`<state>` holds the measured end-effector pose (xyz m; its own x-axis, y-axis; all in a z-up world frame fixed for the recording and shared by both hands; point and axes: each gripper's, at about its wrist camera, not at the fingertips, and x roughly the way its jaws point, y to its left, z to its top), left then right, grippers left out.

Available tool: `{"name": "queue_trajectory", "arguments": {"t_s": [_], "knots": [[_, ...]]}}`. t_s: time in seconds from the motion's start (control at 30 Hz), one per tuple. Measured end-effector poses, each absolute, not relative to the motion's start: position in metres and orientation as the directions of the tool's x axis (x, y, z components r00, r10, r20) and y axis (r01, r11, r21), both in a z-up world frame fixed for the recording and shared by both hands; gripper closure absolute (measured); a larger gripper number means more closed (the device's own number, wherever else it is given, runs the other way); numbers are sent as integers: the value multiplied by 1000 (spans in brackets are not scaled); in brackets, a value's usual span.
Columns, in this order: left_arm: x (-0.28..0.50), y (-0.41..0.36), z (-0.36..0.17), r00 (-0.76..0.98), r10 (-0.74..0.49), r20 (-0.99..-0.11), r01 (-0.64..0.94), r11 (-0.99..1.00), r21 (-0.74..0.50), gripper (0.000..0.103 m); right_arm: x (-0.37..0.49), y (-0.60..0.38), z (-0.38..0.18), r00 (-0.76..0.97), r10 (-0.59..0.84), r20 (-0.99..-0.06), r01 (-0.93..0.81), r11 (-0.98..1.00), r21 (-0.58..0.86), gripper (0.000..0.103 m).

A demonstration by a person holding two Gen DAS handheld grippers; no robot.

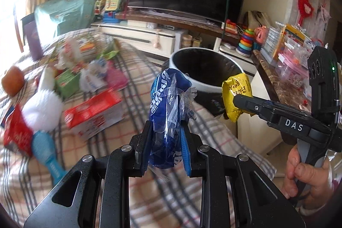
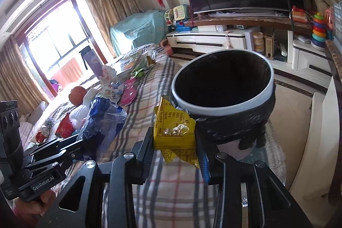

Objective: Collect trash
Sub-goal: 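Carry both items over the trash bin and open both tools to drop them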

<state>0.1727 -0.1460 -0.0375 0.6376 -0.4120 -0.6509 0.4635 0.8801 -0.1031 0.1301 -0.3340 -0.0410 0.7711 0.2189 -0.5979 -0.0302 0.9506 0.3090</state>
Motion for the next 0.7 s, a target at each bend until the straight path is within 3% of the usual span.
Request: {"name": "queue_trajectory", "arguments": {"t_s": [0.7], "knots": [[257, -232, -17, 586, -449, -675, 545, 835, -82, 80, 200, -403, -23, 776, 157, -611, 39, 955, 294, 66]]}}
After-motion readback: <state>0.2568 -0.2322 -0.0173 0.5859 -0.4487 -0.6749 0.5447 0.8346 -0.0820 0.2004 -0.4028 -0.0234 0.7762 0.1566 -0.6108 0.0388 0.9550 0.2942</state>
